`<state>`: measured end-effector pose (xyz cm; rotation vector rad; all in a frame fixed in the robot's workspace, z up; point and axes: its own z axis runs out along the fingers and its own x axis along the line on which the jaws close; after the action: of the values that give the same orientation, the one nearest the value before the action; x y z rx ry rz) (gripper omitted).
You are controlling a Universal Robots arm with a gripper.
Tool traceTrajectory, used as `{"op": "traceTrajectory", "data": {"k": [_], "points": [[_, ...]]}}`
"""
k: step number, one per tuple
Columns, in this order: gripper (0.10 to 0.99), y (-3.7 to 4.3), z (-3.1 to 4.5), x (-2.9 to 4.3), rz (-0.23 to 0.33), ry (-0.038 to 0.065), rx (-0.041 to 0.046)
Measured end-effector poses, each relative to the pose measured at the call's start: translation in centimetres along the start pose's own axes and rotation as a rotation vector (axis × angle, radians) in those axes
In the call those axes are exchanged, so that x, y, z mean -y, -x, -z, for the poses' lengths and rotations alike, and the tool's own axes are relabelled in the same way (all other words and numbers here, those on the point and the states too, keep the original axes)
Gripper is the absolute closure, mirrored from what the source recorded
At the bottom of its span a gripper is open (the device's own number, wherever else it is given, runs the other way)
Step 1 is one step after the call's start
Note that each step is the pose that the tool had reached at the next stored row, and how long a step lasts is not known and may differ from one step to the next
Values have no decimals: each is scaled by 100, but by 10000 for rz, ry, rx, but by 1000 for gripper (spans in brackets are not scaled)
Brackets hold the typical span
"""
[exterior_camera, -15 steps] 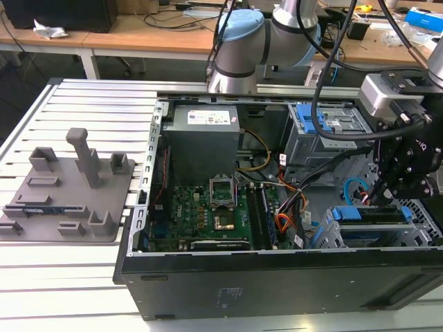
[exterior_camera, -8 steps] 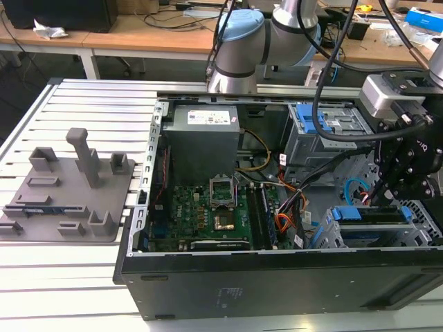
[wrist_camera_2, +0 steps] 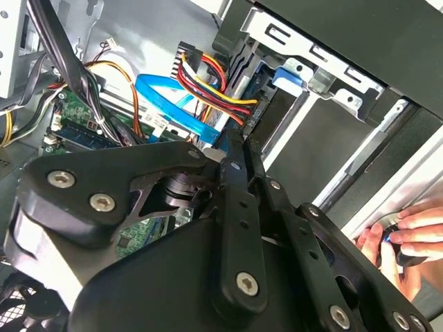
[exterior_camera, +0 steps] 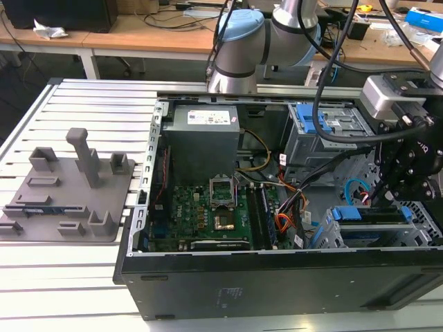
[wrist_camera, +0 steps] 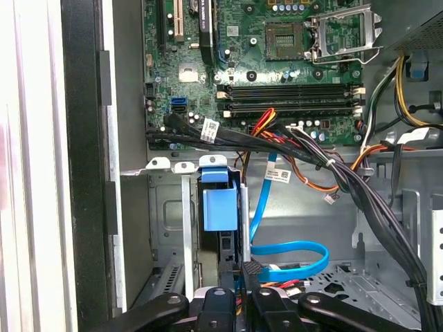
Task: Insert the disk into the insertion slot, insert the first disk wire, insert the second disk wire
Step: 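Insert the second disk wire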
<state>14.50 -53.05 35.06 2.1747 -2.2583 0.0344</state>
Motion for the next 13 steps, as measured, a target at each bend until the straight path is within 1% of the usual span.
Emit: {"op": "traceTrajectory", "data": {"k": [13], "points": [[925, -9, -38, 3, 0, 0, 0]]}}
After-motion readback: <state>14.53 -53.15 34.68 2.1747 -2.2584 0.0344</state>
